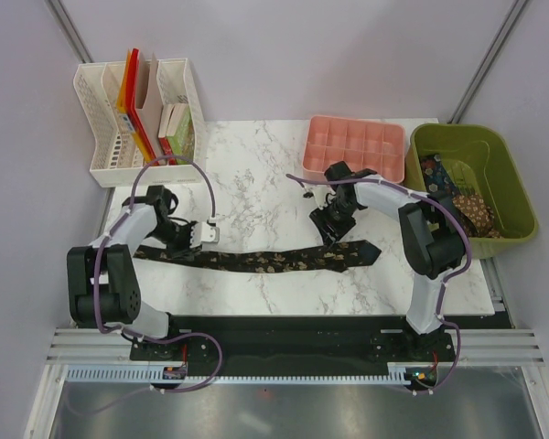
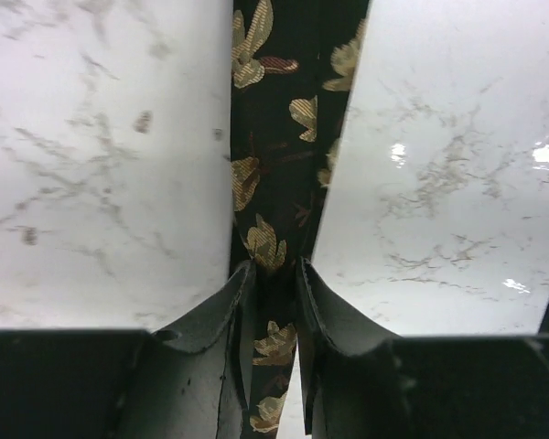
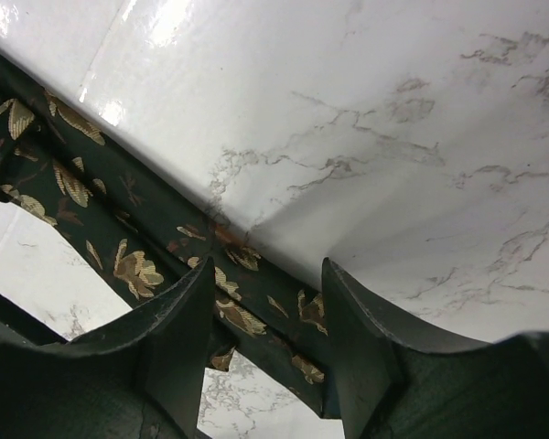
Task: Roll the ties
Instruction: Flatten out the tie at the center of the board.
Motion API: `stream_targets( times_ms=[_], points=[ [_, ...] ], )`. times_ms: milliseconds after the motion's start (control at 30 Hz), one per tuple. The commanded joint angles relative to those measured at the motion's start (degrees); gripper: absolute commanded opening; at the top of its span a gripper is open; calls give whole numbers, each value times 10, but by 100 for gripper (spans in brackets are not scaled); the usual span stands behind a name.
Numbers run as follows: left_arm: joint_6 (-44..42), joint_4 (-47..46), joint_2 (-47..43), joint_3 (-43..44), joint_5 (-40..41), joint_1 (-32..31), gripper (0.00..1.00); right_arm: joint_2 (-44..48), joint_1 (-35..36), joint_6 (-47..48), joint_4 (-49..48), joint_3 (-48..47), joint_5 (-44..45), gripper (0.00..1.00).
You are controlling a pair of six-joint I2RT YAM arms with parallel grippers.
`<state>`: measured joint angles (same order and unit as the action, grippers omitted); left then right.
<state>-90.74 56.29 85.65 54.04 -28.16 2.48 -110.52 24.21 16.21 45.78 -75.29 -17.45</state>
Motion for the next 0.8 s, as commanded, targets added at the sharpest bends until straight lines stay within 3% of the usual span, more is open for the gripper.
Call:
stream_targets(
  times_ms=[0, 267, 500, 600, 767],
  points=[
    [1, 13, 9, -38, 30, -1, 32, 2, -7, 11, 19, -16, -6, 57],
    [53, -16, 1, -29, 5, -1, 59, 79, -8, 59, 46, -13, -25, 54],
    [57, -15, -23, -24, -26, -1, 66, 100, -8, 88, 69, -4, -50, 53],
    [43, -16, -22, -31, -22, -2, 70, 99, 0, 82, 69, -8, -69, 58],
    [36, -39, -24, -45, -30, -5, 91, 69, 26, 79, 45, 5, -36, 58]
  ],
)
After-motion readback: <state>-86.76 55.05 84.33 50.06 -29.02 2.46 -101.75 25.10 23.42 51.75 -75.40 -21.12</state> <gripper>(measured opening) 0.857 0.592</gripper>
